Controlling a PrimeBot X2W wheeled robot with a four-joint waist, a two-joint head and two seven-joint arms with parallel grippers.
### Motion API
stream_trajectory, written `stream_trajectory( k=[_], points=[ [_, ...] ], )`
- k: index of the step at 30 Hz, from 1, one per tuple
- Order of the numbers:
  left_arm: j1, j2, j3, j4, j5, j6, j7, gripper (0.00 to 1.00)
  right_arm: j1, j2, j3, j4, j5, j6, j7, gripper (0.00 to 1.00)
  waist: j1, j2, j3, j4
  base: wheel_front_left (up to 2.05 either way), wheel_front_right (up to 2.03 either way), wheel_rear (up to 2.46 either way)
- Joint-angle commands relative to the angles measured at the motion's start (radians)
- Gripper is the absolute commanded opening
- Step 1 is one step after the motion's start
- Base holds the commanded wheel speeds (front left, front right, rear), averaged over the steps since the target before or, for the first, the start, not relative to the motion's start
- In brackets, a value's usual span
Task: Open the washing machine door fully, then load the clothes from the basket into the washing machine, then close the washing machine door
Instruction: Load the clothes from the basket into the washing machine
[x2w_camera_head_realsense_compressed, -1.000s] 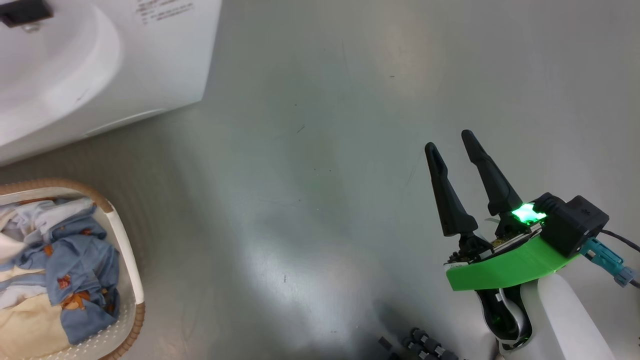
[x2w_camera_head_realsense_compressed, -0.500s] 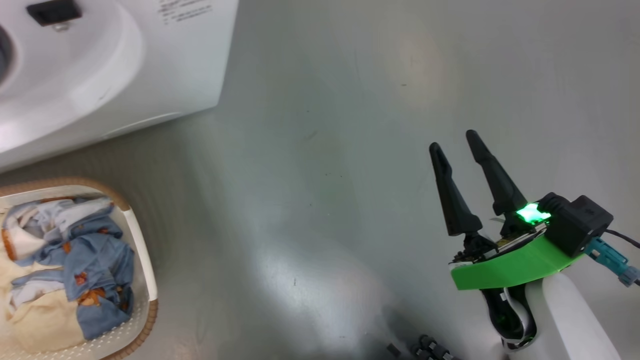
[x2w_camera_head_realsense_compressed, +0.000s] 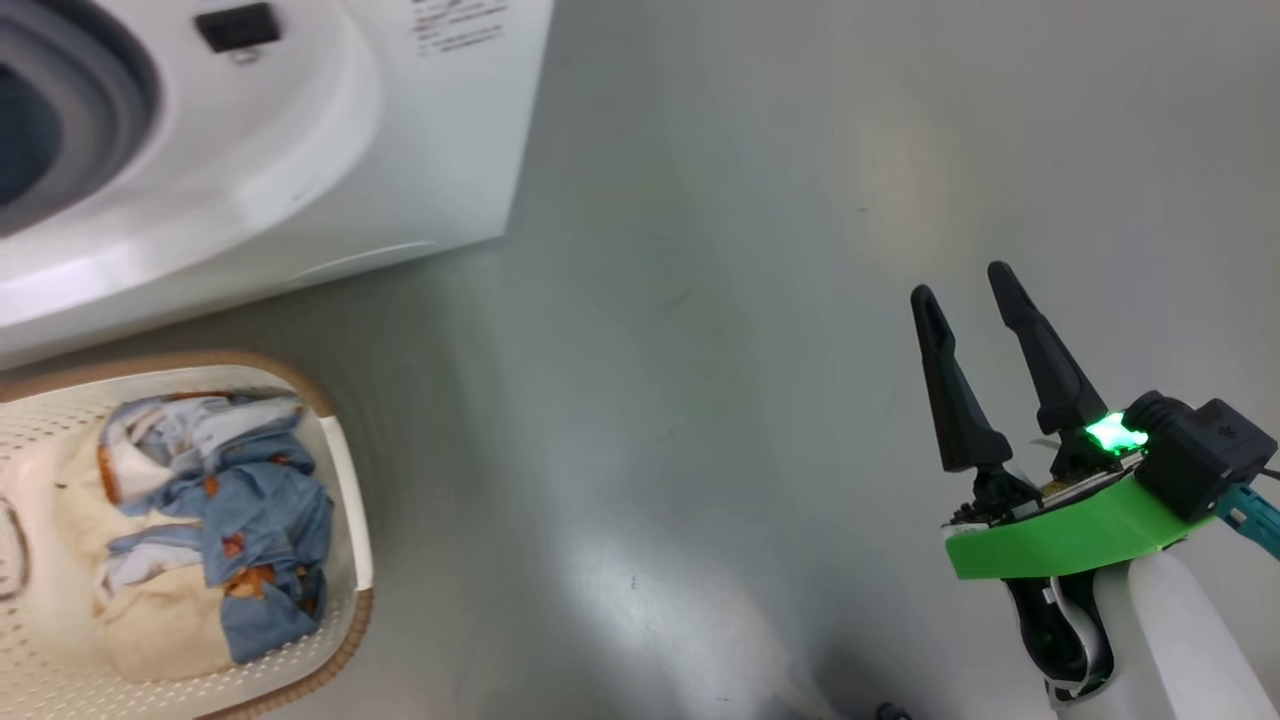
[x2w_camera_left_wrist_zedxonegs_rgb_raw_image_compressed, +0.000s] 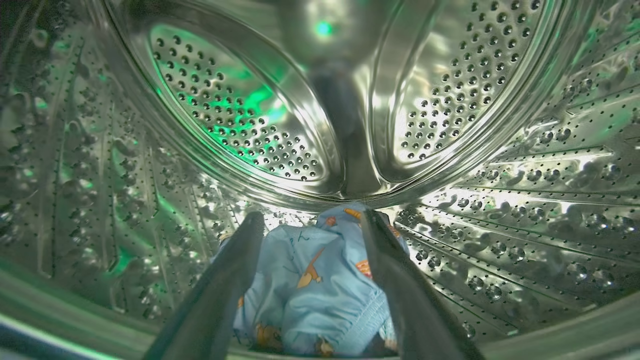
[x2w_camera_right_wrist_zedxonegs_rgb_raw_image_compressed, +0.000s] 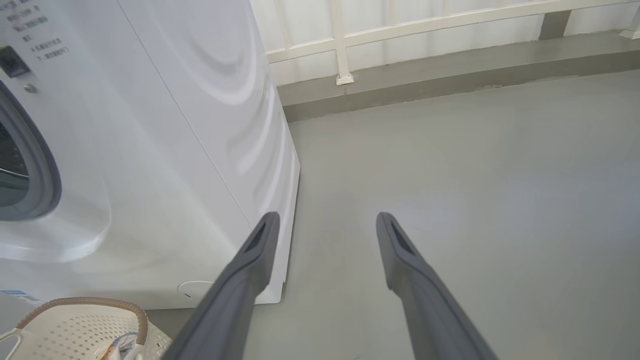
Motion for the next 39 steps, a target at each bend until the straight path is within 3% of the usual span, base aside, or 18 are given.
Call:
stream_trajectory(
  k=[1,21,26,32,39],
  points=[
    [0.04,0.043,0.03,-0.047,-0.014,0.015,-0.015,1.0,0.034,-0.015,0.012,-0.027,-0.015,0.006,-0.005,1.0,0.0001,0.0,-0.02,0.02,0.0,0.0,0.0],
    [0.61,-0.067,0.056,-0.559,-0.017,0.157,-0.122,1.0,0.094,-0.067,-0.028,-0.03,-0.048,0.006,-0.005,1.0,0.0001,0.0,-0.154,0.128,0.0,0.0,0.0],
    [0.778,-0.122,0.057,-0.668,-0.002,0.191,-0.137,1.0,0.121,-0.086,-0.038,-0.022,-0.057,0.006,-0.005,1.0,0.0001,0.0,-0.213,0.16,0.0,0.0,0.0],
    [0.895,-0.175,0.046,-0.719,0.018,0.203,-0.142,1.0,0.157,-0.099,-0.042,-0.014,-0.066,0.006,-0.005,1.0,0.0001,0.0,-0.277,0.183,0.0,0.0,0.0],
    [1.027,-0.242,0.045,-0.755,0.058,0.177,-0.143,1.0,0.218,-0.111,-0.044,-0.006,-0.078,0.006,-0.005,1.0,0.0001,0.0,-0.368,0.206,0.0,0.0,0.0]
  ],
)
